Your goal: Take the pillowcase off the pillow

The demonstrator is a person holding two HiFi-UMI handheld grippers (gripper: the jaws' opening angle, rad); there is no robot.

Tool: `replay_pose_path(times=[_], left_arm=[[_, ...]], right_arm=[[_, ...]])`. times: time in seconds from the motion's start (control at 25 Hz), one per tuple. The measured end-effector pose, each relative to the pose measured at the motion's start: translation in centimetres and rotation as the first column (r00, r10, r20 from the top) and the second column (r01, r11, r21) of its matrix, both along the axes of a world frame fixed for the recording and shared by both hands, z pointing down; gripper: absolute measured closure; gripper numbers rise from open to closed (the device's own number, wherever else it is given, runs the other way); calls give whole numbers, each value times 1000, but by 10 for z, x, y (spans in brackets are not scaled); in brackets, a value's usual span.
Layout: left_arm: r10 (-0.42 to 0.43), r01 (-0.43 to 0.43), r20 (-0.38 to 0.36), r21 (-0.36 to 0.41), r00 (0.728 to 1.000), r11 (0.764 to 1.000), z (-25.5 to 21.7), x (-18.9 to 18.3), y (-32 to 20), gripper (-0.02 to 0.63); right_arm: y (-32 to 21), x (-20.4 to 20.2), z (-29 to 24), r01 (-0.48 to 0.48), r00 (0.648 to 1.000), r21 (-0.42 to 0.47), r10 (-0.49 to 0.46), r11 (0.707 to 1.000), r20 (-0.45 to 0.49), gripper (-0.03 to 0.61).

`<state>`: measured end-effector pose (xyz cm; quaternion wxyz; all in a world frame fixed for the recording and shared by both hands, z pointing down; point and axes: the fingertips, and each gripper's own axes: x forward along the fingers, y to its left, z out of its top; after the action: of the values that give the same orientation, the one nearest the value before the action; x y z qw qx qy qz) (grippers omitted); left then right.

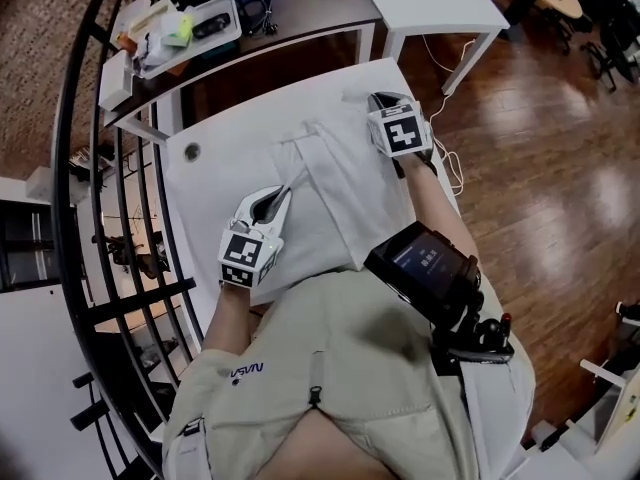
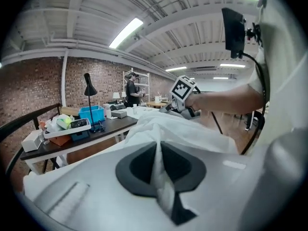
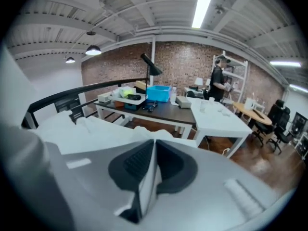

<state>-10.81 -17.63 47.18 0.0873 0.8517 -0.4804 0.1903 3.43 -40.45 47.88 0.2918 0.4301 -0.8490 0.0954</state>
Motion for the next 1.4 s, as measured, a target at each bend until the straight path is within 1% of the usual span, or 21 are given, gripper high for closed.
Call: replay_pose_path(times=[0.08, 0.16, 0.24, 0.32, 0.36, 0.4, 0.48, 0.56, 0.64, 0.68, 0.8, 0.84, 0.92, 1.04, 1.16, 1.28, 1.32, 1.4], left_arm=[[-2, 3, -32, 29, 999, 1000, -15, -4, 8, 589], [-9, 12, -54, 46, 998, 999, -26, -11, 14, 591], [-33, 38, -80, 51, 996, 998, -29, -22, 17, 591], [-75, 80, -110, 40, 991, 996, -26, -36, 17, 592], [-97, 101, -126, 27, 987, 995, -23, -43, 15, 592], [-112, 114, -138, 10, 984, 993, -18, -49, 12, 591], [-120, 118, -137, -19, 983, 993, -8, -52, 6, 591], [-121, 118, -118, -33, 986, 992, 0, -51, -4, 588], [-136, 132, -97, -44, 986, 990, 6, -50, -15, 579], [-143, 139, -85, -49, 986, 989, 9, -50, -20, 570], [-157, 155, -54, -46, 986, 987, 10, -52, -30, 542], [-163, 161, -47, -35, 985, 986, 7, -54, -31, 531], [-171, 171, -32, -11, 985, 985, -1, -54, -27, 473], [-166, 166, 3, 1, 986, 986, -8, -43, -8, 434], [-115, 117, 47, -34, 992, 993, -2, -15, 27, 417], [-57, 65, 116, -68, 992, 996, 11, 9, 60, 399], [-46, 56, 127, -80, 991, 995, 16, 13, 69, 397], [-38, 52, 125, -112, 991, 992, 26, 18, 83, 397]], right_arm=[[-12, 25, -6, -68, 998, 38, 68, 997, -5, 567], [-21, 57, -5, -169, 985, 43, 170, 985, -11, 568], [-29, 90, 3, -281, 959, 32, 281, 959, -20, 568], [-34, 123, 17, -375, 926, 11, 375, 927, -41, 568], [-35, 136, 26, -404, 914, -10, 403, 915, -48, 568], [-34, 144, 36, -414, 909, -36, 412, 909, -52, 568], [-30, 148, 51, -397, 917, -61, 392, 916, -77, 568], [-26, 142, 59, -364, 930, -60, 358, 930, -88, 568], [-24, 132, 62, -329, 944, -69, 325, 942, -57, 561], [-22, 128, 62, -314, 949, -73, 312, 947, -39, 546], [-9, 118, 47, -285, 957, -66, 287, 956, 28, 451], [-2, 113, 39, -277, 959, -52, 280, 959, 54, 445], [17, 97, 20, -240, 965, -8, 240, 971, 107, 437], [58, 66, -1, -156, 976, 37, 149, 987, 159, 437], [107, 45, -3, -86, 983, 43, 78, 995, 165, 437], [149, 36, -1, -58, 985, 25, 53, 998, 162, 437], [162, 34, 0, -53, 986, 17, 49, 998, 158, 437], [185, 33, 6, -44, 990, 5, 43, 999, 138, 437]])
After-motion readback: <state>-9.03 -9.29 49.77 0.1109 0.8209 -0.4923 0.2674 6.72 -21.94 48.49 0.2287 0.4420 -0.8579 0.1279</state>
